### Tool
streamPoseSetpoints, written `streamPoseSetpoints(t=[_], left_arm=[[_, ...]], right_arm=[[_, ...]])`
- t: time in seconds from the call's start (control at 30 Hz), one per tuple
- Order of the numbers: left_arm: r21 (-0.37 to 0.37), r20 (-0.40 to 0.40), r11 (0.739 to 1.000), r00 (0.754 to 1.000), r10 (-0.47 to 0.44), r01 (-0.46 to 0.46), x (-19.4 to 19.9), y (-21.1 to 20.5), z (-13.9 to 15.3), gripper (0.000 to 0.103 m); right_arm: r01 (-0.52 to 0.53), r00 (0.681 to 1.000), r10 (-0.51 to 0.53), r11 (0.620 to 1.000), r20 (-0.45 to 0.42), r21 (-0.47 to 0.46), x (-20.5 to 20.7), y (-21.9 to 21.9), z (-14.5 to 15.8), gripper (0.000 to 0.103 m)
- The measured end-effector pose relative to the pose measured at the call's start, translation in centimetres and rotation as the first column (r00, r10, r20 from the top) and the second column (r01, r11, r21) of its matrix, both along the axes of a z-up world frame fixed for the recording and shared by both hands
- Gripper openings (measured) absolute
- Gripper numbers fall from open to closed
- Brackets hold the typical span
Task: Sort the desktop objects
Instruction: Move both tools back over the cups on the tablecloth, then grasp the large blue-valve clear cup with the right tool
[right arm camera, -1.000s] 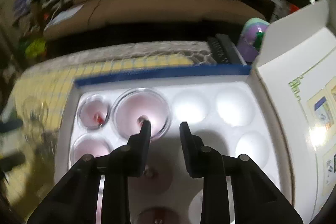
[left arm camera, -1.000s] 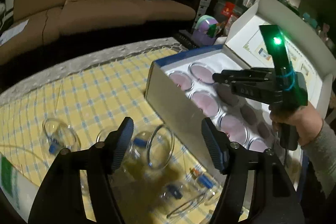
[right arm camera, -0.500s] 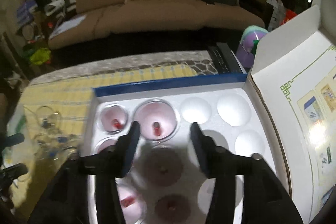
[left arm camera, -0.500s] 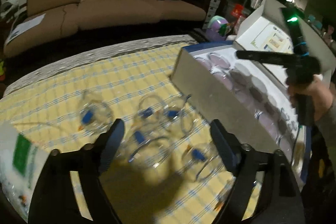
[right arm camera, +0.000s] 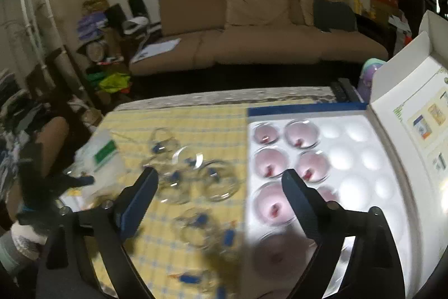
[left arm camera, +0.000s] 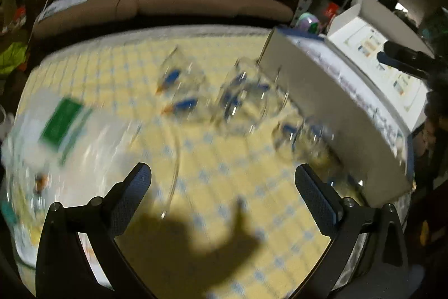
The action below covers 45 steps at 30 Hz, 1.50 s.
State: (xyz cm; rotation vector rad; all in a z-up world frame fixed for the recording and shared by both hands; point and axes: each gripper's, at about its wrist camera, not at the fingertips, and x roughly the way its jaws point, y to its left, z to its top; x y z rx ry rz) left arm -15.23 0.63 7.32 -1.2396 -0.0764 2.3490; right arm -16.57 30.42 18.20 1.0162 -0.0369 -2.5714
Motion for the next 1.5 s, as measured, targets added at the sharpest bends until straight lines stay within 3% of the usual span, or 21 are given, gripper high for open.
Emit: streamPoseSetpoints(t=[0.27, 0.4, 0.6, 0.77, 0.97, 1.23, 1.5], left_arm=[[0.027, 0.019, 0.999, 0.999, 0.032, -0.033, 3.5, -4.0, -1.3, 0.103], [0.057, 0.017, 0.998, 0.999, 0.031, -0.031, 4.0, -4.8, -1.7, 0.103], [0.063, 0.006, 0.998, 1.0, 0.006, -0.006, 4.6, -4.9, -2.9, 0.103], [0.082, -0.004, 0.997, 1.0, -0.01, 0.01, 4.8, -4.9, -3.3, 0.103], [0.101, -0.002, 0.995, 1.0, -0.004, 0.004, 4.3, -5.0, -3.2, 0.103], [0.125, 0.007, 0.992, 1.0, -0.009, 0.008, 4.1, -4.7, -3.0, 0.103], [0.141, -0.001, 0.99, 1.0, -0.015, 0.015, 4.1, -4.3, -2.6, 0.103]], right_arm=[[-0.03, 0.997, 0.031, 0.999, 0.072, -0.016, 1.2, -5.5, -5.0, 0.094], [-0.02, 0.998, 0.017, 0.999, 0.063, 0.051, 0.8, -7.7, -7.1, 0.094], [0.008, 0.998, -0.021, 0.974, 0.055, 0.226, 0.4, -8.5, -10.2, 0.094], [0.003, 0.999, -0.013, 0.979, 0.045, 0.202, -0.3, -9.1, -10.3, 0.095], [-0.001, 0.999, -0.009, 0.974, 0.044, 0.225, -2.6, -13.1, -11.3, 0.099], [0.086, 0.99, -0.11, 0.965, 0.085, 0.249, -5.9, -14.9, -14.3, 0.099], [0.101, 0.989, -0.131, 0.937, 0.067, 0.333, -6.9, -15.9, -15.8, 0.099]])
